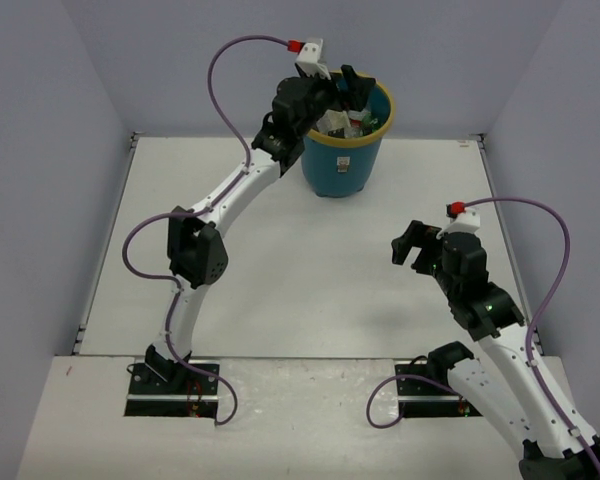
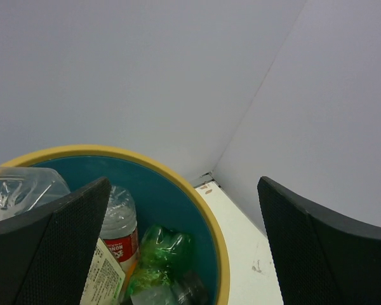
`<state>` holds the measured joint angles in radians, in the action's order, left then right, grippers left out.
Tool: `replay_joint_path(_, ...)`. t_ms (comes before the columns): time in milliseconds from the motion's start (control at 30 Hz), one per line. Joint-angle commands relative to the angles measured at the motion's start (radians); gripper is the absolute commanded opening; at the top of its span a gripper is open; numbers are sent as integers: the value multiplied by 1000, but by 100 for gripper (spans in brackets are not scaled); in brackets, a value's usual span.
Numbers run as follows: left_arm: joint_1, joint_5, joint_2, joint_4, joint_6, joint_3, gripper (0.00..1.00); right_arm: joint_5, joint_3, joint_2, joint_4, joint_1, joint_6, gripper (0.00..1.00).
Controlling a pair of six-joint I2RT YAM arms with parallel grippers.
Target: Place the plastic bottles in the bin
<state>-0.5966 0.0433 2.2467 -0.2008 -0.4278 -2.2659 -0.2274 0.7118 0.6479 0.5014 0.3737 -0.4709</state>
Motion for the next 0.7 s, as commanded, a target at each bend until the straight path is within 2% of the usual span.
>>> replay_joint_path(0,-3,-34,-43,-4,5,-50,100,-18,-6,-7,-17,-1,9,99)
replay_joint_path(267,-6,-91,-89,119,39,-92,100,-41,-9,-20,-17,0,6,99)
replay_joint_path(333,-5,-94,-136,166,69,-93,100,-41,-10,-24,-17,-1,2,99)
replay_joint_path(433,-5,-95,-274,322,140,-43,100,-51,-12,-22,-18,1,-3,99)
replay_joint_path(500,-5,-128,-382,368,173,142,100,-57,-15,-22,-17,-1,-4,99)
replay_joint_path(567,-5,-233,-591,361,192,443,100,-64,-12,-21,-18,-1,-9,99)
replay_joint_path(633,-6,-286,-749,342,192,607,100,-60,-11,-21,-17,0,-16,99)
replay_joint_path(667,-5,-320,-808,336,180,736,100,-56,-14,-23,-18,-1,-20,99)
